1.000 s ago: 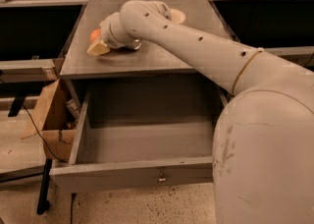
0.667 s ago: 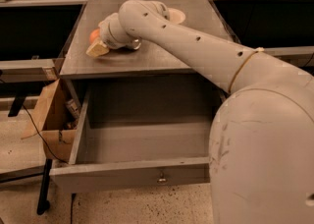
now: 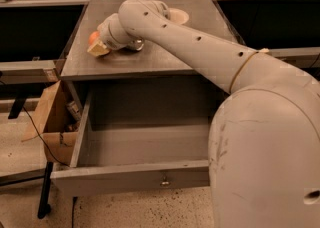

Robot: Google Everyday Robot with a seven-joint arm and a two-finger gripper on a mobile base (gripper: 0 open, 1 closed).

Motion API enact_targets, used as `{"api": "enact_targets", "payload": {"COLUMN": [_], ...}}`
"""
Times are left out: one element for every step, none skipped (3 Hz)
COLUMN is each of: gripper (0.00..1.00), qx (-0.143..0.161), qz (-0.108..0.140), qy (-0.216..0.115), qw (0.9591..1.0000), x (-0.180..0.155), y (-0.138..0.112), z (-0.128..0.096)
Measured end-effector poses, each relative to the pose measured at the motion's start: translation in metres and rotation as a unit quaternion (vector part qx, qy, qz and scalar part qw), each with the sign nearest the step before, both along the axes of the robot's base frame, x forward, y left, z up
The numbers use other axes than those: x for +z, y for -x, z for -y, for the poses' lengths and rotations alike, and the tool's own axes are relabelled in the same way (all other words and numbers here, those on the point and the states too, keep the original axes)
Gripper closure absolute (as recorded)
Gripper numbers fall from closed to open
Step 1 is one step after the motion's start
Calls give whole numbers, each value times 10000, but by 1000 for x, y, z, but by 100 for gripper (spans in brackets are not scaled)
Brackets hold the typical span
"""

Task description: Place orange into top drawer

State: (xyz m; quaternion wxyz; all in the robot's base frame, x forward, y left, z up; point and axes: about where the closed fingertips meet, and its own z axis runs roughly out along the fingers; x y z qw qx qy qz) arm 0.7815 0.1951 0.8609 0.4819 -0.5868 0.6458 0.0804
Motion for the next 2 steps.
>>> {"api": "enact_targets", "payload": {"gripper": [100, 100], "qx": [94, 338], "qz": [98, 297], "qy": [-11, -137], "qw": [9999, 9989], "x": [16, 56], "y": [9, 31], "z": [5, 19]}}
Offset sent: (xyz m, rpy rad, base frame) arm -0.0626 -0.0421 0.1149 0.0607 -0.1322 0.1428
